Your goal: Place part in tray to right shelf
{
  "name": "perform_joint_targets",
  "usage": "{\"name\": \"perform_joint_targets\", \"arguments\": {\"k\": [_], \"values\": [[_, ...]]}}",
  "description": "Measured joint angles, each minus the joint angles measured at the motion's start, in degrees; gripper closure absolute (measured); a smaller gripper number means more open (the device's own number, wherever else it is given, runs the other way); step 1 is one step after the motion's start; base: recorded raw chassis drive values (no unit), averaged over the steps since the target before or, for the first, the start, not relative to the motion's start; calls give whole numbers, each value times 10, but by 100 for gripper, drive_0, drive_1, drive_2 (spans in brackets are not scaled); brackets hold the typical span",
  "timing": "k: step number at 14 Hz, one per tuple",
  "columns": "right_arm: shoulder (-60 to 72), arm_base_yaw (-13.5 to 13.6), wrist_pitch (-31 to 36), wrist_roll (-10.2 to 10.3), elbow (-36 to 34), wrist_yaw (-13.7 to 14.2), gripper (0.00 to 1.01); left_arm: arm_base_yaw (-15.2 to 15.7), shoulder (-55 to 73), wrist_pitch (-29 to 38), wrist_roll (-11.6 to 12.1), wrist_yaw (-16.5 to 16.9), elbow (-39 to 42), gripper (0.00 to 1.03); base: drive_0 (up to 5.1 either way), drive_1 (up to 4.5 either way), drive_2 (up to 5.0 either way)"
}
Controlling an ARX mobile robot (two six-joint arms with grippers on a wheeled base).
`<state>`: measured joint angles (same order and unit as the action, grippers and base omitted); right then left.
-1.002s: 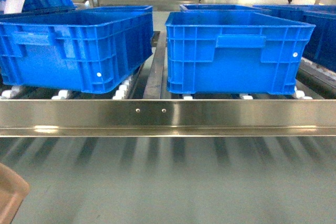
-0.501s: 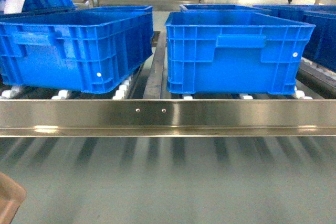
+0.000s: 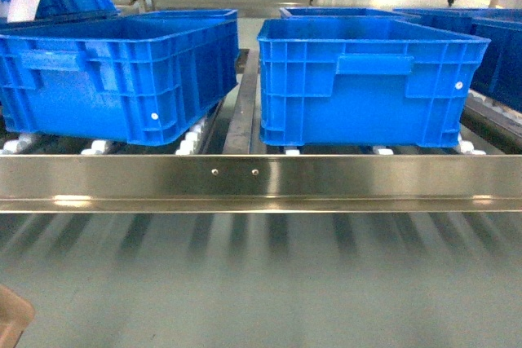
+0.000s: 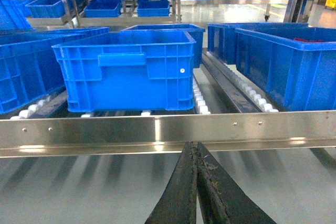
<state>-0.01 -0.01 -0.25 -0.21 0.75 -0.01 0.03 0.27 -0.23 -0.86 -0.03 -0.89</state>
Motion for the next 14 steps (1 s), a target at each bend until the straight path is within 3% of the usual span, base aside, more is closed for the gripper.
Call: {"name": "perform_joint_targets", "arguments": {"k": [2,3,6,7,8,9,14], "values": [[0,0,0,0,0,0,99,0,0,-3,0,0,0,90,0,0,0],[0,0,0,0,0,0,91,0,0,-3,0,0,0,90,0,0,0],[0,0,0,0,0,0,51,0,0,-3,0,0,0,90,0,0,0],[0,0,0,0,0,0,24,0,0,-3,0,0,0,90,0,0,0],[0,0,0,0,0,0,9,0,0,-3,0,0,0,90,0,0,0],[0,0,0,1,0,0,2,0,0,-3,0,0,0,90,0,0,0],[0,0,0,2,0,0,3,0,0,-3,0,0,0,90,0,0,0]]}}
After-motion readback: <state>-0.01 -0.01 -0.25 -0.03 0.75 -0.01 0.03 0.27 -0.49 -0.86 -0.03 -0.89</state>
